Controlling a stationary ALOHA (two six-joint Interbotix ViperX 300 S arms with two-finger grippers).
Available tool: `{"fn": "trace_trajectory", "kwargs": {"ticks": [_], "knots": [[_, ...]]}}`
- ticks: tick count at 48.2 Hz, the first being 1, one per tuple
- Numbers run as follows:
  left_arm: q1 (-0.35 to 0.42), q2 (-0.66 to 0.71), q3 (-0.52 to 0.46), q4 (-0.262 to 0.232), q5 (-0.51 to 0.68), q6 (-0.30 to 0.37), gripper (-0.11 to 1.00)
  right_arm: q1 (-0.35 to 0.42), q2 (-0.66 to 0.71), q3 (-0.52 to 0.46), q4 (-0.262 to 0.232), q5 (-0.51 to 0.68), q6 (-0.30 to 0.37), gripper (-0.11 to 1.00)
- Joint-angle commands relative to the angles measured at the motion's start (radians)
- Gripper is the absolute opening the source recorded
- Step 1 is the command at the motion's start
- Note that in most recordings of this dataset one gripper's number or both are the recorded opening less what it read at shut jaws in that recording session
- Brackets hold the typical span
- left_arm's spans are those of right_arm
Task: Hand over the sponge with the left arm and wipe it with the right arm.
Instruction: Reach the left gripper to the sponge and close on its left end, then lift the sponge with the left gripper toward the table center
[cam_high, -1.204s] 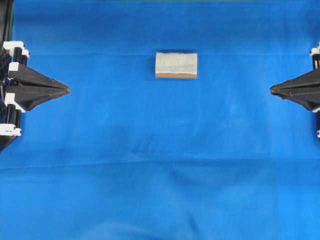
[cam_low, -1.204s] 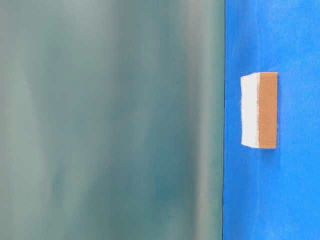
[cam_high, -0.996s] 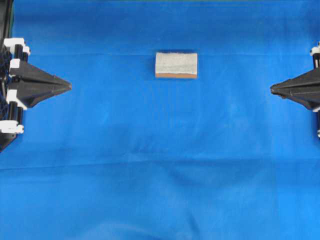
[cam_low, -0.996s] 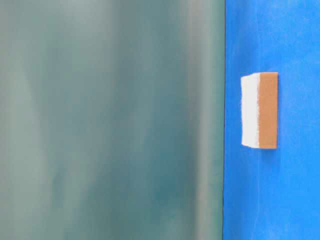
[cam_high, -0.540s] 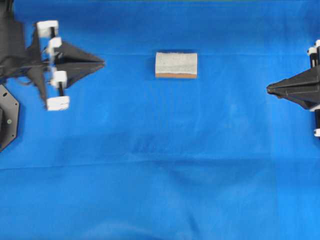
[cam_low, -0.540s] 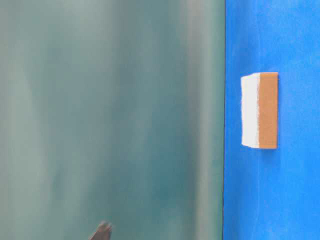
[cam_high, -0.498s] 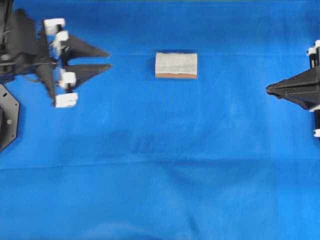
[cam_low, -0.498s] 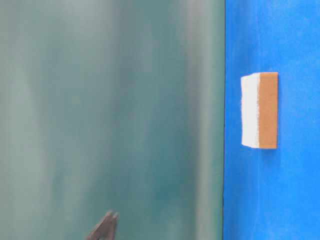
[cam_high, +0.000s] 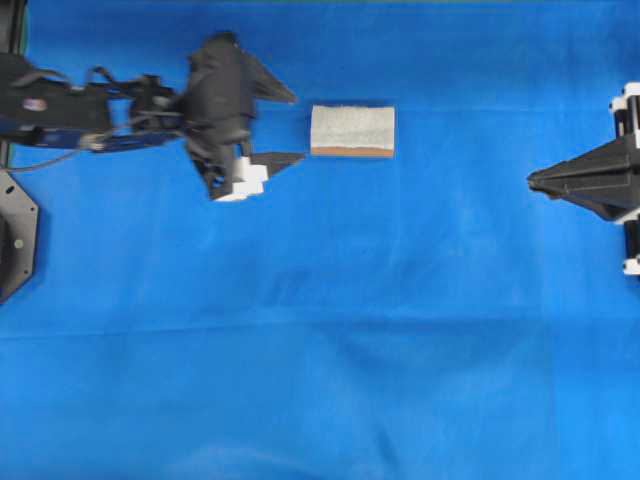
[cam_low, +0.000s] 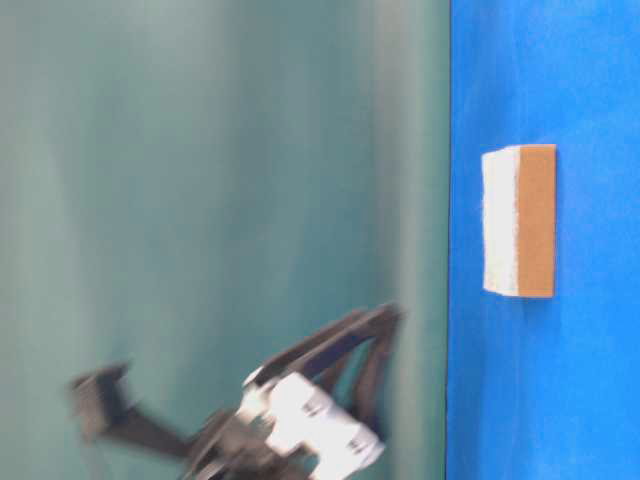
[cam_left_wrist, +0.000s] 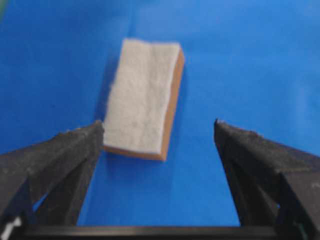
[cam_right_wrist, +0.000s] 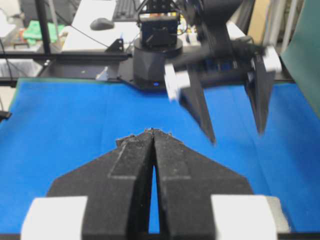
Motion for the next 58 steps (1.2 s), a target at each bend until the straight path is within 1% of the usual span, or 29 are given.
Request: {"fn": "trace_trajectory", "kwargs": {"ticks": [1,10,20,29,36,44,47,55,58], "knots": [[0.003,0.067,-0.060,-0.002,-0.005,0.005,0.94,-0.002,0.009,-0.014,0.005,-0.003,0.003,0.00],[0.029,0.196,-0.138,0.003,-0.006,0.008,0.94,-0.002,0.014,-0.014,0.005,0.003,0.003,0.00],[0.078,0.279,-0.192,0.014,-0.008,0.011,0.94,-0.002,0.017,-0.012,0.005,0.009,0.003,0.00],[0.101,0.336,-0.207,0.014,-0.009,0.011,0.94,-0.002,0.028,-0.011,0.005,0.009,0.003,0.00],[0.101,0.345,-0.206,0.014,-0.008,0.009,0.94,-0.002,0.035,-0.011,0.005,0.009,0.003,0.00],[0.101,0.347,-0.210,0.009,0.043,0.006,0.93,-0.002,0.034,-0.011,0.005,0.009,0.003,0.00],[0.100,0.345,-0.212,0.006,0.071,0.006,0.86,-0.002,0.034,-0.011,0.005,0.009,0.003,0.00],[0.094,0.342,-0.209,0.003,0.091,0.006,0.47,-0.002,0.034,-0.011,0.005,0.009,0.003,0.00],[0.089,0.334,-0.210,0.003,0.094,0.006,0.40,-0.002,0.034,-0.012,0.005,0.009,0.003,0.00]]}}
